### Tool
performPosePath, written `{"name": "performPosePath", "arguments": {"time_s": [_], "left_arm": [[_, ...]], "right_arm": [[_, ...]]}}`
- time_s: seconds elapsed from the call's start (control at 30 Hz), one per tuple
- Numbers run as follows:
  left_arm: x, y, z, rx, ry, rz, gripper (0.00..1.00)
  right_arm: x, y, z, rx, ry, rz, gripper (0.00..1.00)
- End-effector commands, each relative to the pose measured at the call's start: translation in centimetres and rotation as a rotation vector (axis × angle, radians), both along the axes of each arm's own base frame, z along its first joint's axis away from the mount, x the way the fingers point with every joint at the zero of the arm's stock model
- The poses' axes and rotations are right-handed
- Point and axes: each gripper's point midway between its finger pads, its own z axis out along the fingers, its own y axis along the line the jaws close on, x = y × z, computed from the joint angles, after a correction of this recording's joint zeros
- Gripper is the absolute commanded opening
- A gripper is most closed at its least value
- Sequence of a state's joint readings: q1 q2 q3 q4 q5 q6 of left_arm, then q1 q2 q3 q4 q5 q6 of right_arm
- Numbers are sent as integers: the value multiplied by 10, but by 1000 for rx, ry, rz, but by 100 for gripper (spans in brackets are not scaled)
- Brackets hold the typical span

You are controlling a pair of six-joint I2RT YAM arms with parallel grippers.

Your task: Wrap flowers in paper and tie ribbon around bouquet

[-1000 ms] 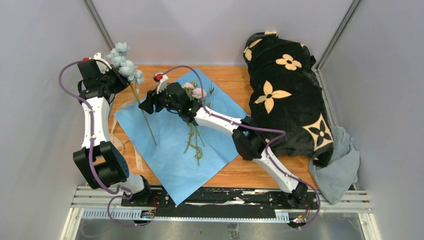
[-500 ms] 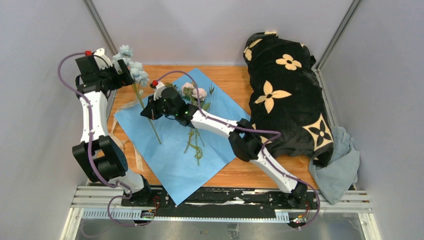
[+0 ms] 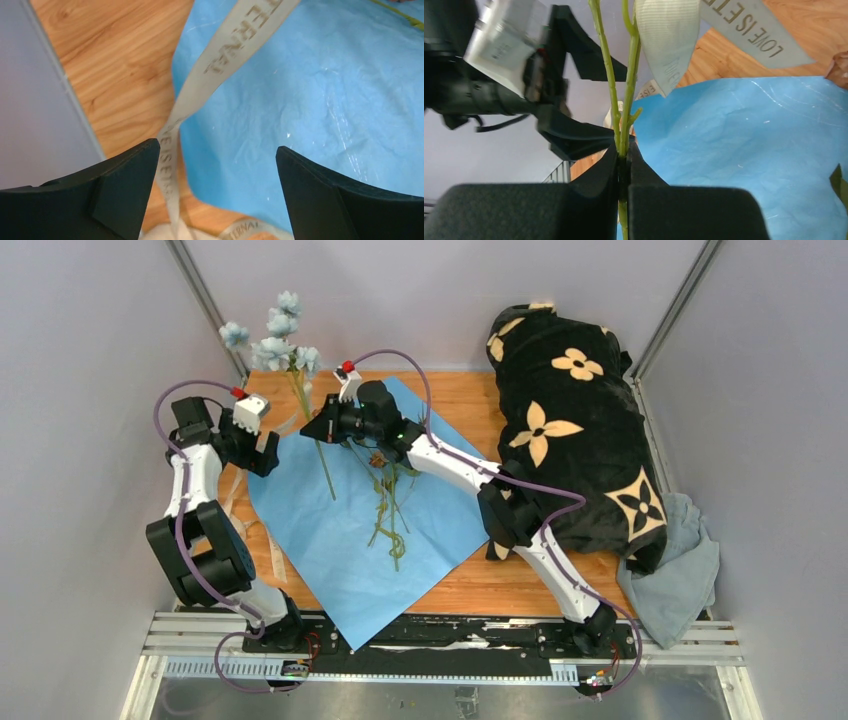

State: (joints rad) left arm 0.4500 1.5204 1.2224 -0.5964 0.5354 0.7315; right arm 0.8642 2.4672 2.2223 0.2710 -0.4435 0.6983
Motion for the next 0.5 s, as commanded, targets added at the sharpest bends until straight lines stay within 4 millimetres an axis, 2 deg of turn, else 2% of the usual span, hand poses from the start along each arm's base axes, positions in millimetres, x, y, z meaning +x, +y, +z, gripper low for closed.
{"name": "performPosePath", "arguments": {"time_s": [0.0,0.1,0.2,0.33,0.4,0.47], "left_arm": [[41,-13,17,14,-241,-164,98],[51,-23,10,-14,-235,-190,98],[71,-16,4,19,-246,-110,94],[86,-11,4,16,-292,-56,87],[93,-9,7,15,-315,-38,73],[95,-7,9,11,-319,-22,50]], "right_arm": [[-21,3,53,112,-25,59,0],[-22,3,57,115,-33,64,0],[-24,2,61,120,-37,67,0],[-28,2,66,131,-38,83,0],[-30,2,70,134,-44,87,0],[-31,0,72,133,-48,87,0]]}}
